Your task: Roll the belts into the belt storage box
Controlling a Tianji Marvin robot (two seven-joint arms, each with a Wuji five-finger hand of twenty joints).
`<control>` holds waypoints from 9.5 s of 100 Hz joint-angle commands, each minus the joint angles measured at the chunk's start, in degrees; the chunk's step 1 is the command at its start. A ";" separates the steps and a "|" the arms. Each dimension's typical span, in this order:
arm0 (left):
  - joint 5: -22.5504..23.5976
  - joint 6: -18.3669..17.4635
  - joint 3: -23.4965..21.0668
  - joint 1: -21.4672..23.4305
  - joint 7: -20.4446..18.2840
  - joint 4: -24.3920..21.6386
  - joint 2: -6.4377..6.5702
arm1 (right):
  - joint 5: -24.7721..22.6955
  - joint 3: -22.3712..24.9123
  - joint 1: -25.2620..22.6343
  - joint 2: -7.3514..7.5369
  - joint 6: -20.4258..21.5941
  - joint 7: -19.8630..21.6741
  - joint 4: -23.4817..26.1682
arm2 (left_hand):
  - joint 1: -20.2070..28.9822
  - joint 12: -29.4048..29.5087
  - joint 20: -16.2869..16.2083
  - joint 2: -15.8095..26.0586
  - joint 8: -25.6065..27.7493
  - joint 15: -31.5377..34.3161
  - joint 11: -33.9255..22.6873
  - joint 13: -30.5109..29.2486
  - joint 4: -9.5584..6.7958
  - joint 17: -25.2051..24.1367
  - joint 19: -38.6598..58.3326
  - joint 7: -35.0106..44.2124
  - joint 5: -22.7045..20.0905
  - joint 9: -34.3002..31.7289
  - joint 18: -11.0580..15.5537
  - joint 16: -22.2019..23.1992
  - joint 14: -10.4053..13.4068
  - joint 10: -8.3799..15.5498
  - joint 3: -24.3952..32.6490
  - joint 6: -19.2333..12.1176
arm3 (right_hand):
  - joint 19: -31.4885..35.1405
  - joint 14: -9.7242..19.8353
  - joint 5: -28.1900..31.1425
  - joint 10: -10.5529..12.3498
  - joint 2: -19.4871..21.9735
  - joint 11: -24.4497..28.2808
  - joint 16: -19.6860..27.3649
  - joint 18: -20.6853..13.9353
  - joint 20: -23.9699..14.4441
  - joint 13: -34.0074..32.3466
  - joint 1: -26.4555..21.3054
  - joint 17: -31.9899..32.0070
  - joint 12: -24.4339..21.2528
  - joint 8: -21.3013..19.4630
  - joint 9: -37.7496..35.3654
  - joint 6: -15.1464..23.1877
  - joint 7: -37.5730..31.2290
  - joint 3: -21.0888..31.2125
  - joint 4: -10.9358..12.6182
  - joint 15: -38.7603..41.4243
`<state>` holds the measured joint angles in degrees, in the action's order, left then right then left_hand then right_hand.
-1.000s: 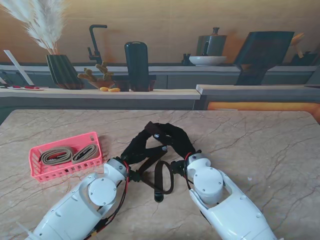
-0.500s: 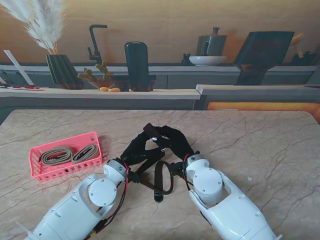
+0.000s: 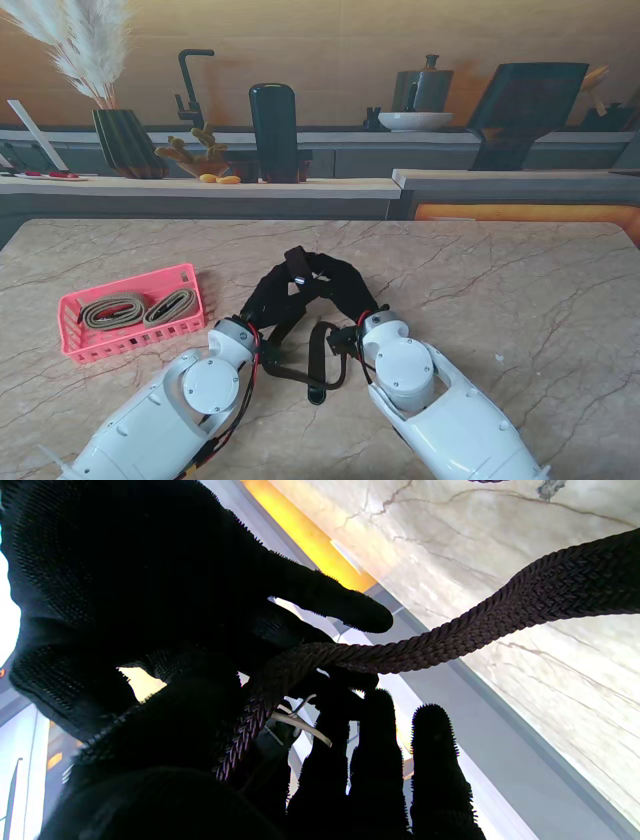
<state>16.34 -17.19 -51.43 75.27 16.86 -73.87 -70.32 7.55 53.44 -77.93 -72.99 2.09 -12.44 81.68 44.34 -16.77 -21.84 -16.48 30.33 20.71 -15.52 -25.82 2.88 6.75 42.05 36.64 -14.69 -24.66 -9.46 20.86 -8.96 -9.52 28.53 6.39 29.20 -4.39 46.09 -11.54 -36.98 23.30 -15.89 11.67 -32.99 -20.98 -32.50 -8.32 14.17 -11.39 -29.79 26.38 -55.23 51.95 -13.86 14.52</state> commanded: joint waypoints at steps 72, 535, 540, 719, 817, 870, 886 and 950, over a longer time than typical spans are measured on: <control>-2.08 -0.68 -0.10 0.78 0.74 -0.32 -1.62 | 0.44 2.17 -3.25 -0.16 -0.90 -0.25 5.74 | 5.31 -29.40 -8.38 -7.51 20.02 30.53 -36.62 -27.30 3.04 16.43 21.84 36.90 -13.20 -31.90 -3.16 16.38 -1.65 8.40 -2.20 -12.74 | 1.11 2.00 0.32 4.51 4.34 0.87 -1.07 -0.06 -2.32 -2.41 0.45 -1.79 0.40 -1.87 -2.26 0.90 -3.26 -0.41 -0.07 1.78; 6.53 -12.41 -6.62 4.71 -7.45 -5.29 3.44 | -10.30 15.09 -5.91 3.77 -8.31 4.35 21.13 | 12.21 -13.42 -9.50 -2.34 1.00 19.13 -17.08 -24.28 1.38 13.44 15.71 10.84 -23.25 -32.74 -7.94 15.16 -2.39 4.17 -20.34 -10.13 | 24.32 2.84 4.29 8.20 2.68 15.87 -22.03 0.39 -2.25 -29.12 -5.42 -12.16 8.55 -3.25 -39.91 -10.77 -4.74 0.87 -0.45 32.48; 6.94 -12.12 -6.75 4.73 -7.78 -5.44 3.61 | -10.39 15.07 -5.83 3.76 -8.36 4.32 21.06 | 11.57 -13.15 -10.01 -3.02 0.74 19.25 -17.23 -25.01 3.00 13.94 15.55 11.41 -23.69 -33.33 -7.53 15.16 -2.20 4.27 -12.06 -10.45 | 24.34 2.88 4.26 8.25 2.68 15.92 -22.03 0.37 -2.22 -29.11 -5.40 -12.14 8.53 -3.23 -39.90 -10.76 -4.74 0.84 -0.45 32.51; 16.77 -3.85 -1.44 0.42 6.11 0.85 1.30 | 23.28 5.92 -5.03 -2.79 -16.35 -3.22 13.04 | -2.74 -2.83 -7.64 5.52 -9.68 11.86 -7.47 -5.38 0.09 3.38 14.74 -13.70 6.11 -2.06 -5.02 10.05 -3.69 1.82 -15.66 1.39 | 34.50 2.55 4.85 7.37 1.37 16.39 -28.09 -2.92 -5.60 -37.68 -5.32 -15.10 7.59 -2.71 -40.46 -8.35 -4.94 0.92 -0.35 55.13; 10.97 -7.42 -3.41 3.34 7.16 -1.73 -0.03 | 24.58 4.63 -2.59 -4.93 -22.38 -6.84 8.44 | -5.82 4.00 -1.41 2.53 -13.73 -0.06 2.25 10.34 0.45 -2.28 0.66 -33.38 6.91 13.50 -0.98 2.85 0.33 3.34 -7.72 -7.73 | 36.05 2.90 6.28 3.07 -0.12 27.75 -28.94 -3.46 -5.61 -30.92 -3.64 -12.56 15.11 0.97 -21.78 -10.11 -5.77 3.21 -0.97 58.84; 5.96 -9.24 -3.40 4.16 7.07 -2.36 -1.09 | 25.40 7.02 -3.48 -2.57 -31.26 3.01 10.61 | 21.61 -2.48 -2.50 17.63 -1.68 3.35 -10.15 0.73 2.33 0.96 5.76 13.07 -9.33 -9.09 0.26 3.39 5.38 8.58 -31.22 -11.39 | 36.03 -0.85 5.26 -0.19 4.00 25.46 -28.59 -1.52 -5.09 -28.90 -6.00 -11.40 14.23 -2.29 -20.90 -16.74 -3.32 -1.92 0.13 57.64; 1.91 -8.87 -4.42 5.75 5.83 -4.54 -1.30 | 20.14 7.88 -3.21 -1.63 -35.52 6.25 10.32 | 22.16 -2.43 -3.05 17.84 -1.78 3.86 -9.96 -2.80 2.42 2.20 7.00 16.31 -11.26 -13.65 -0.66 3.28 5.26 8.32 -31.62 -11.32 | 34.56 -3.28 1.02 -3.48 7.02 22.02 -28.32 0.24 -4.93 -24.61 -0.54 -9.50 13.17 -6.57 -15.95 -23.27 5.04 -7.29 2.47 54.14; -6.20 -1.97 -5.20 6.90 2.43 -7.57 -1.58 | -12.20 9.70 -7.81 4.22 -19.10 9.10 12.71 | 19.27 -10.35 -8.25 10.89 2.59 25.30 -25.53 -24.09 0.26 16.57 22.54 27.37 -13.64 -33.19 -1.29 10.85 0.08 5.53 -29.60 -5.12 | 34.49 -4.85 -2.01 -4.29 7.76 19.44 -26.77 0.83 -5.12 -23.67 -0.18 -9.63 11.10 -12.97 -14.01 -24.13 13.91 -7.78 4.18 49.34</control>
<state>10.68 -19.64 -56.70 81.96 19.67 -80.89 -71.50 -4.71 62.82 -84.48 -69.28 -18.44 -1.74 92.68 63.94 -24.19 -28.39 -4.51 31.67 39.11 -35.47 -45.04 5.59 20.32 60.01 60.14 -26.00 -54.10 -11.46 28.58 -10.15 -4.65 -3.61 0.96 63.28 -10.32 45.22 -16.51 -27.99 43.20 -43.25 12.96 -37.96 -44.53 -31.34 -17.78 25.98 -26.00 -43.28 0.02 -38.69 43.89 -6.86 64.72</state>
